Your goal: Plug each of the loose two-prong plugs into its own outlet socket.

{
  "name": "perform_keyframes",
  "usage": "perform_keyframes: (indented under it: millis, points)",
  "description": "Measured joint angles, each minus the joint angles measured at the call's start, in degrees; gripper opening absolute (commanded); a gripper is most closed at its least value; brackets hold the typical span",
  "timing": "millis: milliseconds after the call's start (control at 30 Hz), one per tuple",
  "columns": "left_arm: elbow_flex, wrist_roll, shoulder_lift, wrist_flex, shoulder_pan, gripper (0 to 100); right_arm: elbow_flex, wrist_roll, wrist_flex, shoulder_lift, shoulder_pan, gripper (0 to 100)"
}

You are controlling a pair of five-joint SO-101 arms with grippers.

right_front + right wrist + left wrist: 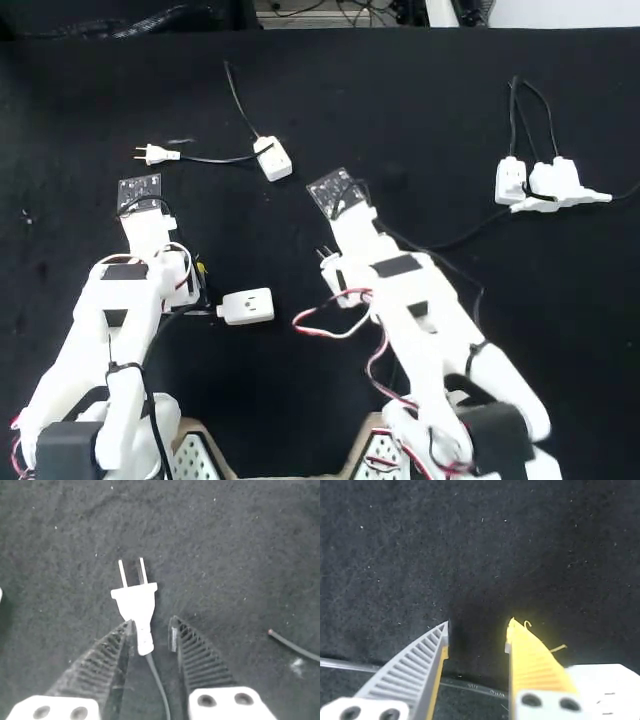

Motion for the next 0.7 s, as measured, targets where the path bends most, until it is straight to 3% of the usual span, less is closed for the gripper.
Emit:
perform_keyframes:
  millis: [167,700]
  points:
    - [0.0,0.0,0.0,0.0,0.0,19,4.1,0.0,0.0,-5.8,-3.2,10.0]
    - [0.0,0.0,0.0,0.0,0.0,19,5.7,0.0,0.0,-12.6,-2.2,10.3]
